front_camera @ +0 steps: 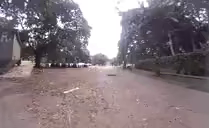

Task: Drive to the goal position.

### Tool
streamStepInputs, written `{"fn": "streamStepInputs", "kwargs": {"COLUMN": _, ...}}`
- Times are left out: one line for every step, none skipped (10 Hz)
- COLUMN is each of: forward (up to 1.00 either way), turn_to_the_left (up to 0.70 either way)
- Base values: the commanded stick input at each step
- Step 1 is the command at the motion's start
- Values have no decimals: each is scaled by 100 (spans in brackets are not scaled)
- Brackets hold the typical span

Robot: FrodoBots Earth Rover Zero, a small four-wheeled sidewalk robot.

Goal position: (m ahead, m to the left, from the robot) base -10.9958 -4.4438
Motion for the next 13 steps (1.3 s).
{"fn": "streamStepInputs", "kwargs": {"forward": 70, "turn_to_the_left": 0}}
{"fn": "streamStepInputs", "kwargs": {"forward": 70, "turn_to_the_left": 0}}
{"fn": "streamStepInputs", "kwargs": {"forward": 70, "turn_to_the_left": 0}}
{"fn": "streamStepInputs", "kwargs": {"forward": 70, "turn_to_the_left": 0}}
{"fn": "streamStepInputs", "kwargs": {"forward": 70, "turn_to_the_left": 0}}
{"fn": "streamStepInputs", "kwargs": {"forward": 70, "turn_to_the_left": 0}}
{"fn": "streamStepInputs", "kwargs": {"forward": 70, "turn_to_the_left": 0}}
{"fn": "streamStepInputs", "kwargs": {"forward": 70, "turn_to_the_left": 0}}
{"fn": "streamStepInputs", "kwargs": {"forward": 70, "turn_to_the_left": 0}}
{"fn": "streamStepInputs", "kwargs": {"forward": 70, "turn_to_the_left": 0}}
{"fn": "streamStepInputs", "kwargs": {"forward": 70, "turn_to_the_left": 0}}
{"fn": "streamStepInputs", "kwargs": {"forward": 70, "turn_to_the_left": 0}}
{"fn": "streamStepInputs", "kwargs": {"forward": 70, "turn_to_the_left": 0}}
